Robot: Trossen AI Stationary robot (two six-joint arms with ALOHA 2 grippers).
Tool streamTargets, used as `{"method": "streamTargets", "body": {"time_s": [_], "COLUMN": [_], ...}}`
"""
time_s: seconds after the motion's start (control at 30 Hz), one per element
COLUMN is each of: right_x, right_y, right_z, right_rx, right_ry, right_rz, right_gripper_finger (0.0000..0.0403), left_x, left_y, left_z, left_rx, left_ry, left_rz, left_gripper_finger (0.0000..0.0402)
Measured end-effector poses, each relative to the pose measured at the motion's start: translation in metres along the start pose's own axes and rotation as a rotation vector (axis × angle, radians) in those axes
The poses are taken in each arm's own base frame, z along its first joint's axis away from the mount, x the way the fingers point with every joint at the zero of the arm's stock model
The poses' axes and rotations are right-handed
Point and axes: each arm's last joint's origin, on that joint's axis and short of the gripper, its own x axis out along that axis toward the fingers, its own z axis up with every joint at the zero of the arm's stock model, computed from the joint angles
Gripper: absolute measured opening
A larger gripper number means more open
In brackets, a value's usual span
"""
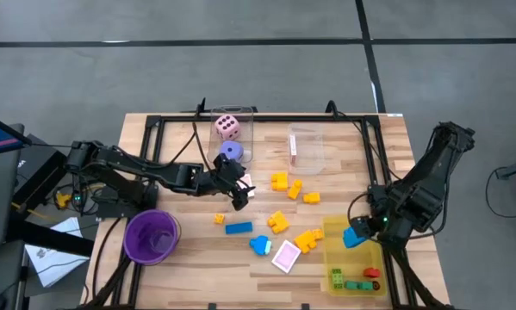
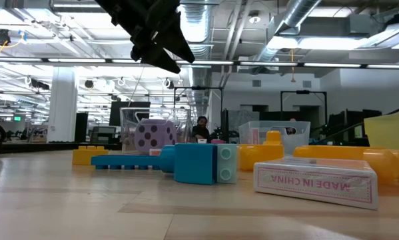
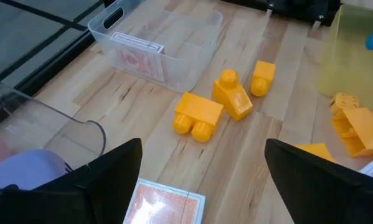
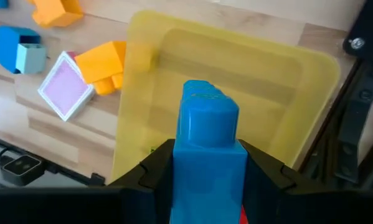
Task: Pick & Place Toys
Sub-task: Put the top blue game piece into the bin
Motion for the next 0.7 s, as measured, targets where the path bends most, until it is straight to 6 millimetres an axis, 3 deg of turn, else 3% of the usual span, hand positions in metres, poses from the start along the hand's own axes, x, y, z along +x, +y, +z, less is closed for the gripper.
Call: {"method": "streamTargets", "body": {"time_s": [0.23,0.7], "right_x": [0.014,0.016], "right_y": [0.008,0.019], "right_z": [-0.010,-0.015], "right_rx": [0.000,0.014], "right_ry": [-0.033,-0.076], "right_rz": [-0.043,-0.029], "right_gripper_finger": [0.0132,0.0134], "left_x": [0.000,0.000], "left_y": [0.000,0.000], "left_z": [0.000,0.001], "left_rx": [0.000,-0.003], "left_ry": [0.000,-0.005], "left_rz": [0.000,-0.002], "left_gripper_finger": [0.0325,0.0309]}}
